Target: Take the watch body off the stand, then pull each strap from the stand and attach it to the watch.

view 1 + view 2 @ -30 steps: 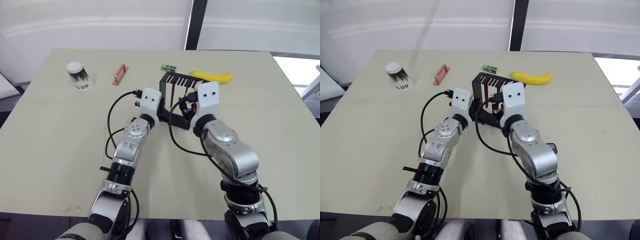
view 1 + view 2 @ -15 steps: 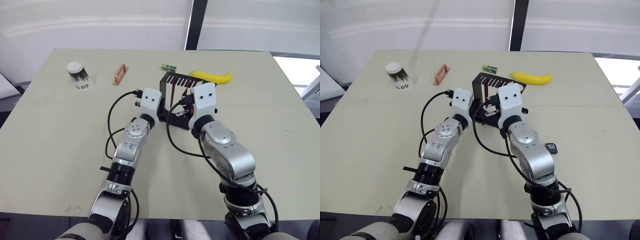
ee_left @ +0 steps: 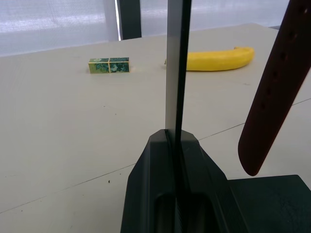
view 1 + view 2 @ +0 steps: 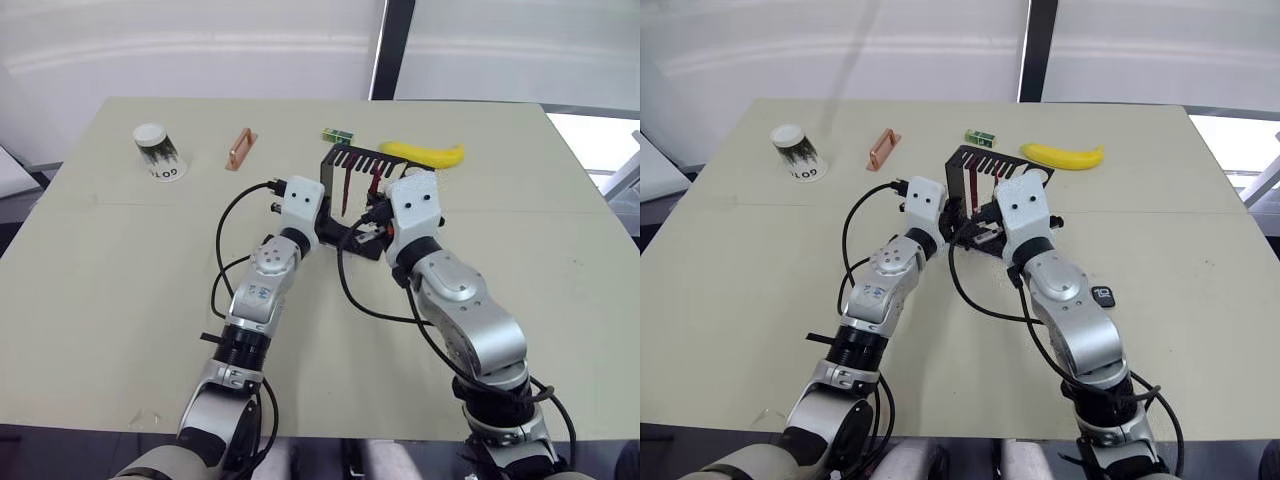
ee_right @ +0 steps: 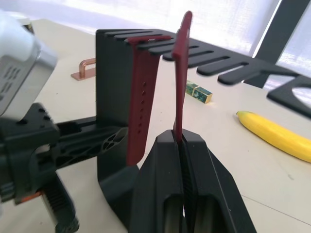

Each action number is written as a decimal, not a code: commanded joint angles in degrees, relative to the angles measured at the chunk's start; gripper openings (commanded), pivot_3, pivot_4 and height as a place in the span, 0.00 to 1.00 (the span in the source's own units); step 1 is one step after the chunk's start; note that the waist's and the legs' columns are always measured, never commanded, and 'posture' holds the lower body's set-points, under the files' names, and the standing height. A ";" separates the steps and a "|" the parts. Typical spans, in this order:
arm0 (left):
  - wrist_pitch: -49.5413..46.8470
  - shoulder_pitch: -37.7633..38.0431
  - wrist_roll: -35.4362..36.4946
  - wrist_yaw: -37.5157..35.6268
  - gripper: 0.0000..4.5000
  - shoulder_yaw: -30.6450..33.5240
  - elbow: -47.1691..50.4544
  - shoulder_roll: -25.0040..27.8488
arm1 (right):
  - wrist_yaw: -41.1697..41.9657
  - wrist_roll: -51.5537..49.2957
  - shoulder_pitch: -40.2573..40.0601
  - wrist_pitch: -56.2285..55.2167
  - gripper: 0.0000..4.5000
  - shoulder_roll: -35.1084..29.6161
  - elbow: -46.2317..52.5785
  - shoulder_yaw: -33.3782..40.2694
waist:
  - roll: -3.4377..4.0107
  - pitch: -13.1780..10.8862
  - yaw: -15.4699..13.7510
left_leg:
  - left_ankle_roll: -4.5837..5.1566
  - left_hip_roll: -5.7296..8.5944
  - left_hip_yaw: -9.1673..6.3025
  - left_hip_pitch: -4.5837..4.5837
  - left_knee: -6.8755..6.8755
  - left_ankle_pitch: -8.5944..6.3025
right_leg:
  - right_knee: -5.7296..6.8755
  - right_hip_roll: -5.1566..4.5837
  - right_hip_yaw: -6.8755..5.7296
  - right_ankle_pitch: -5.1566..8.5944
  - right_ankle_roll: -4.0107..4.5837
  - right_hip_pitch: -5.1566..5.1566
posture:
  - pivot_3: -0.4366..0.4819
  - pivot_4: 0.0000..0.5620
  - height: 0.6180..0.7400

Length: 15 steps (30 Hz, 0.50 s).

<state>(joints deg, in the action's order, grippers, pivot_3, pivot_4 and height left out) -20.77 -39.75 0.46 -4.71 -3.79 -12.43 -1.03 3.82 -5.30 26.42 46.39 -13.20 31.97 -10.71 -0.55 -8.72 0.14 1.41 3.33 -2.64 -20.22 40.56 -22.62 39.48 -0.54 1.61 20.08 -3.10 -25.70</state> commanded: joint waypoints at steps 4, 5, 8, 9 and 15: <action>0.79 -1.17 -0.49 -0.15 0.00 -0.39 0.36 0.04 | 5.24 -2.47 -2.45 -0.60 0.02 -2.15 6.61 1.58 | 0.00 0.00 -0.02 | 0.00 0.00 0.00 0.01 0.00 0.00 | 0.01 0.01 0.00 0.00 0.00 0.00 | 0.48 0.27 1.00; 0.71 -1.18 -0.54 -0.16 0.00 -0.43 0.36 0.07 | 5.92 -3.05 -2.96 -0.34 0.02 -2.58 7.05 1.98 | 0.00 0.00 -0.03 | 0.00 0.00 0.00 0.01 0.00 0.00 | 0.00 0.01 0.00 0.00 0.00 0.00 | 0.48 0.27 1.00; -0.32 -1.19 -0.81 -0.42 0.00 -0.70 0.42 0.37 | 8.23 -5.50 -4.26 0.78 0.02 -3.42 7.84 3.65 | 0.00 0.00 -0.05 | 0.00 0.00 0.00 0.01 0.00 0.00 | 0.00 0.00 0.00 0.00 0.00 0.00 | 0.48 0.27 1.00; -0.65 -1.14 -0.79 -0.58 0.00 -0.72 0.48 0.44 | 8.75 -6.26 -4.58 1.15 0.02 -3.58 7.94 4.26 | 0.00 0.00 -0.06 | 0.00 0.00 0.00 0.01 0.00 0.00 | 0.00 0.00 0.00 0.00 0.00 0.00 | 0.48 0.27 1.00; -0.49 0.16 1.33 -3.52 0.19 -0.01 2.65 1.07 | 9.22 -10.10 -5.50 3.65 0.00 -2.92 8.15 7.69 | 0.00 0.00 -0.03 | 0.00 0.00 0.00 0.01 0.00 0.00 | 0.01 0.01 0.00 0.00 0.00 0.01 | 0.48 0.27 1.00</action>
<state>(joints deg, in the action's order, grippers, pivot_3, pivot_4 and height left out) -21.63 -39.66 0.95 -6.95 -3.59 -12.29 0.08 11.84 -13.96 20.90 50.09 -16.47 37.14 -4.14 -0.55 -8.72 0.11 1.41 3.32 -2.65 -20.21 40.56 -22.62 39.49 -0.53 1.61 20.08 -3.10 -25.70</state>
